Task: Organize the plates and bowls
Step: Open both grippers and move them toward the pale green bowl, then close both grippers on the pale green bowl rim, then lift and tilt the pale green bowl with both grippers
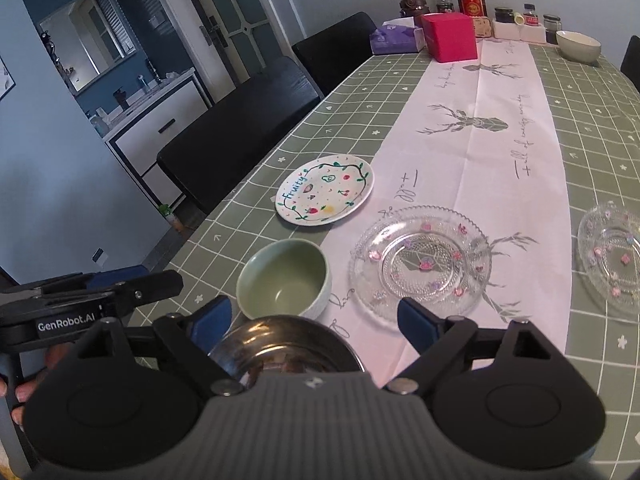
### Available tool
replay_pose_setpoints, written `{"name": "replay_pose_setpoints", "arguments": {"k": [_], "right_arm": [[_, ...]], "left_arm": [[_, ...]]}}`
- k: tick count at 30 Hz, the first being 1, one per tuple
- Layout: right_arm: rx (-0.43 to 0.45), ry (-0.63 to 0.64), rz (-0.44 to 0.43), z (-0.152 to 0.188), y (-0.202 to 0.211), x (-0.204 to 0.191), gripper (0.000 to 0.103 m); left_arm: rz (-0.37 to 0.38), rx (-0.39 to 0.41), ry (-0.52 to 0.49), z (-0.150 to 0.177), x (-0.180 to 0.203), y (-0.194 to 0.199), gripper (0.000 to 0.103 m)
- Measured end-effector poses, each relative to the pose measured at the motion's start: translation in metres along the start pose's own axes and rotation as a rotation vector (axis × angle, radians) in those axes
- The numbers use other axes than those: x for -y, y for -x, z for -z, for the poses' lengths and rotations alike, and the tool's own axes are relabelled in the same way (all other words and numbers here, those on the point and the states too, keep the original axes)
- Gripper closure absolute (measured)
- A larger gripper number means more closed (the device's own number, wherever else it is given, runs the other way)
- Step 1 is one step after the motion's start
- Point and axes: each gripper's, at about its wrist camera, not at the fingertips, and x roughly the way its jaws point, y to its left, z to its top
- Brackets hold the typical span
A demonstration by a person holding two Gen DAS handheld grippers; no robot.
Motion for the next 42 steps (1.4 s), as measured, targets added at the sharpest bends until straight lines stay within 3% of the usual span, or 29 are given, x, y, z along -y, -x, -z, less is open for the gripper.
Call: {"name": "replay_pose_setpoints", "arguments": {"k": [4,8,12,16,19,24,29,32,39,42], "right_arm": [[0.004,0.039,0.032,-0.013,-0.014,-0.002,0.013],[-0.09,-0.033,-0.013,-0.025,-0.038,0.007,0.013],[-0.108,0.004,0.008,-0.036,-0.058,0.01,0.013],[-0.101,0.064,-0.019,-0.048,-0.076,0.009,0.014],[-0.11,0.1,0.013,-0.055,-0.09,0.007,0.018],[-0.155,0.007,-0.058,-0.06,-0.115,0.02,0.028],[-0.284,-0.083,-0.083,-0.049,-0.141,0.029,0.051],[-0.334,-0.105,-0.09,-0.041,-0.15,0.034,0.052],[-0.316,-0.054,-0.063,-0.037,-0.15,0.029,0.057],[-0.291,-0.013,-0.035,-0.036,-0.147,0.026,0.068]], "left_arm": [[-0.048,-0.038,-0.057,-0.015,0.0,-0.019,0.03],[-0.079,-0.113,-0.092,-0.027,-0.005,-0.041,0.03],[-0.058,-0.236,-0.059,-0.035,-0.013,-0.075,0.03],[-0.03,-0.377,-0.123,-0.029,-0.011,-0.108,0.033],[-0.006,-0.381,-0.064,-0.03,-0.016,-0.116,0.033],[0.011,-0.399,0.006,-0.034,-0.023,-0.127,0.033],[0.06,-0.444,0.078,-0.031,-0.031,-0.133,0.04],[0.075,-0.438,0.075,-0.029,-0.029,-0.134,0.042],[0.043,-0.486,0.121,-0.021,-0.033,-0.145,0.053],[0.052,-0.494,0.12,-0.018,-0.03,-0.147,0.056]]}}
